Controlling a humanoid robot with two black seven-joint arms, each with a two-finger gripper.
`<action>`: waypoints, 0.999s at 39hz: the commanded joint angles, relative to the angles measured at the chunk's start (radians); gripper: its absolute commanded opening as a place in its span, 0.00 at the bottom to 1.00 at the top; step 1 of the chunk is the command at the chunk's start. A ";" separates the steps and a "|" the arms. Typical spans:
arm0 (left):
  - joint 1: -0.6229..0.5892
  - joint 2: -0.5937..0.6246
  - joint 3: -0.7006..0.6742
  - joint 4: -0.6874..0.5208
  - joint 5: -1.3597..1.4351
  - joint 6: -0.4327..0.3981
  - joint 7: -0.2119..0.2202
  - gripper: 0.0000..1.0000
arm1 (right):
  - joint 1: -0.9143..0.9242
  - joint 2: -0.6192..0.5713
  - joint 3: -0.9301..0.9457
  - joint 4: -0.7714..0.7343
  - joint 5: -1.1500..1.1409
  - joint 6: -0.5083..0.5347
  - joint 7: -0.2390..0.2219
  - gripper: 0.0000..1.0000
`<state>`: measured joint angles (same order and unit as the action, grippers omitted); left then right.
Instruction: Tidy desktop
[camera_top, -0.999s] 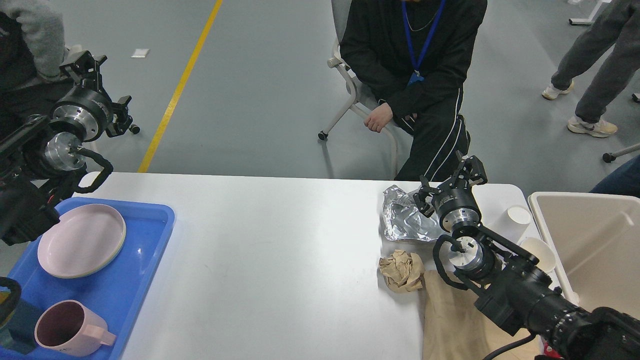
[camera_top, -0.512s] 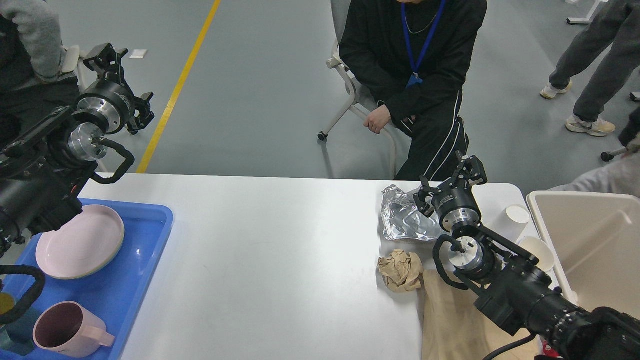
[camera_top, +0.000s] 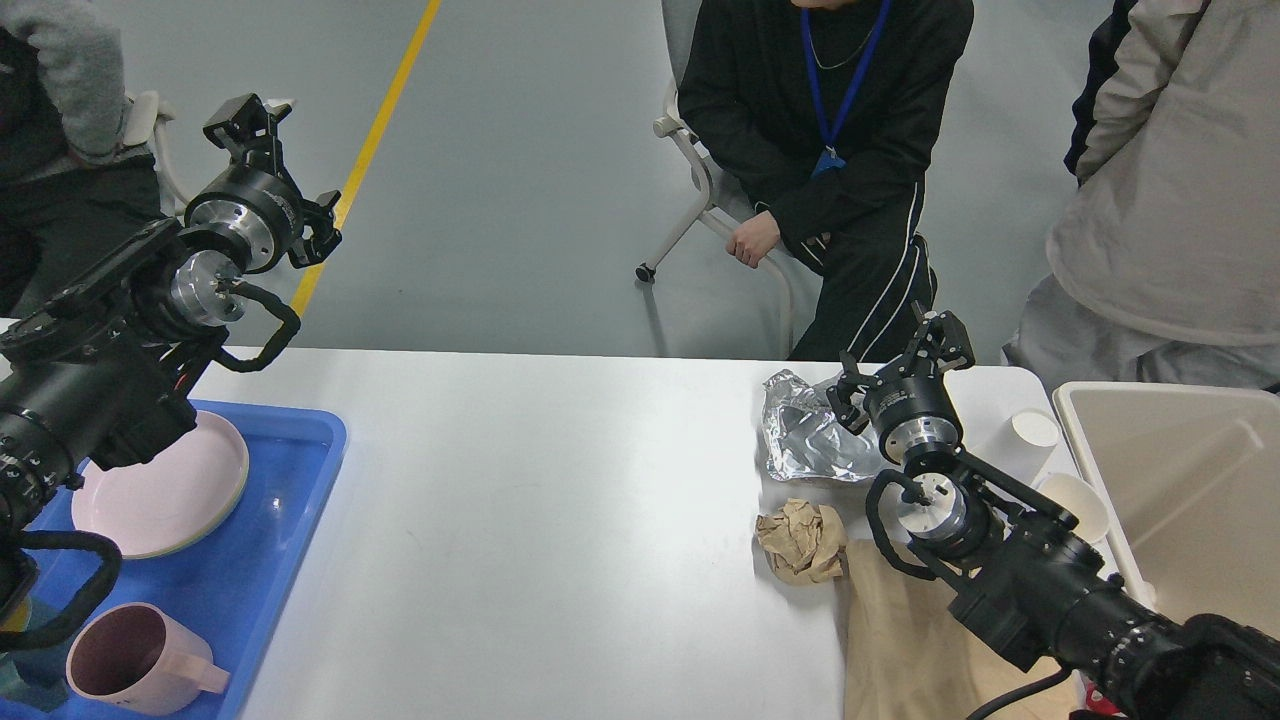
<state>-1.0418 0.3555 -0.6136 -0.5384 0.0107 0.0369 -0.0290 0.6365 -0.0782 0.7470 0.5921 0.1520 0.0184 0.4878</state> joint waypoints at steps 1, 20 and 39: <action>0.009 -0.018 0.003 0.000 0.000 0.000 0.000 0.96 | 0.002 0.000 0.000 0.000 0.000 0.000 0.000 1.00; 0.216 -0.153 -0.118 0.032 -0.018 -0.006 -0.009 0.97 | 0.002 0.000 0.000 0.000 0.001 0.000 0.000 1.00; 0.315 -0.208 -0.224 0.034 -0.017 -0.043 -0.659 0.97 | 0.000 0.000 0.000 0.000 0.000 0.000 0.000 1.00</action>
<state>-0.7385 0.1642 -0.8337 -0.5056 0.0013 -0.0054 -0.4978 0.6378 -0.0782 0.7470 0.5920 0.1522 0.0184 0.4878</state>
